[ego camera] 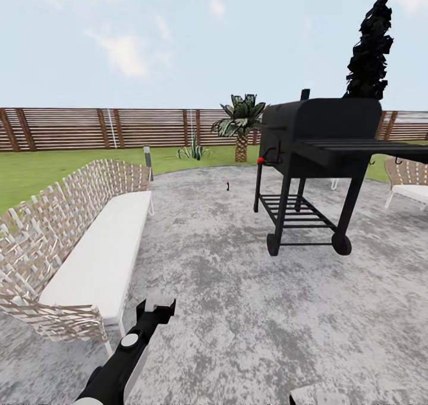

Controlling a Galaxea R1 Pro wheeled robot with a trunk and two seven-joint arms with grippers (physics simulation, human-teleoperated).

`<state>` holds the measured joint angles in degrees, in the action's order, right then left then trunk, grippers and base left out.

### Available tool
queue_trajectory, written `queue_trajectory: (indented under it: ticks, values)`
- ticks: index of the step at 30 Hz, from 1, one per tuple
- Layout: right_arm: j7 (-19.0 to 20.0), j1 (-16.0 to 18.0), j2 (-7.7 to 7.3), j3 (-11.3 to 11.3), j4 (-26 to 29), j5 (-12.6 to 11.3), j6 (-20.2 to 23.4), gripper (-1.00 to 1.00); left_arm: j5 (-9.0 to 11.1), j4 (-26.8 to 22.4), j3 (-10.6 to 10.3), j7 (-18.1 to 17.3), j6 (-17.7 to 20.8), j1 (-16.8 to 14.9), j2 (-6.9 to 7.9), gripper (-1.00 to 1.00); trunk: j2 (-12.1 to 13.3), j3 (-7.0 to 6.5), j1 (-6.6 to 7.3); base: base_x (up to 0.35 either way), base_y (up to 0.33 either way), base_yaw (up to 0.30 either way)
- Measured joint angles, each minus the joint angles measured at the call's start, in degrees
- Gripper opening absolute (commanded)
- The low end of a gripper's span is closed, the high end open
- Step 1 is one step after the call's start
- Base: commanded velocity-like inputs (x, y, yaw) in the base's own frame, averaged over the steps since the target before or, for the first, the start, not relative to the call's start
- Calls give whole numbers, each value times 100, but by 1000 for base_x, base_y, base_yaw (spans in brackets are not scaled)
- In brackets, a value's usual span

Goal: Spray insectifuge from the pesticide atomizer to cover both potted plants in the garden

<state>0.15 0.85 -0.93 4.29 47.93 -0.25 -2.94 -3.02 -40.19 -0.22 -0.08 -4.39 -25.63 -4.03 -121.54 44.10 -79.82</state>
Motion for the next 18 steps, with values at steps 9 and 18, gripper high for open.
queue_trajectory:
  ticks: [9, 18]
  values:
    - [3, 0, 10, -7, 6, 16, -38, 100, 2, 0, 60, 0, 0, 0, 1, 100, -361, 162, -198, 0, 0, 0]
    - [4, 0, 6, -10, 9, 17, -42, 100, 1, 0, 139, 0, -1, 0, 3, 100, -722, 323, -395, 0, 0, 0]
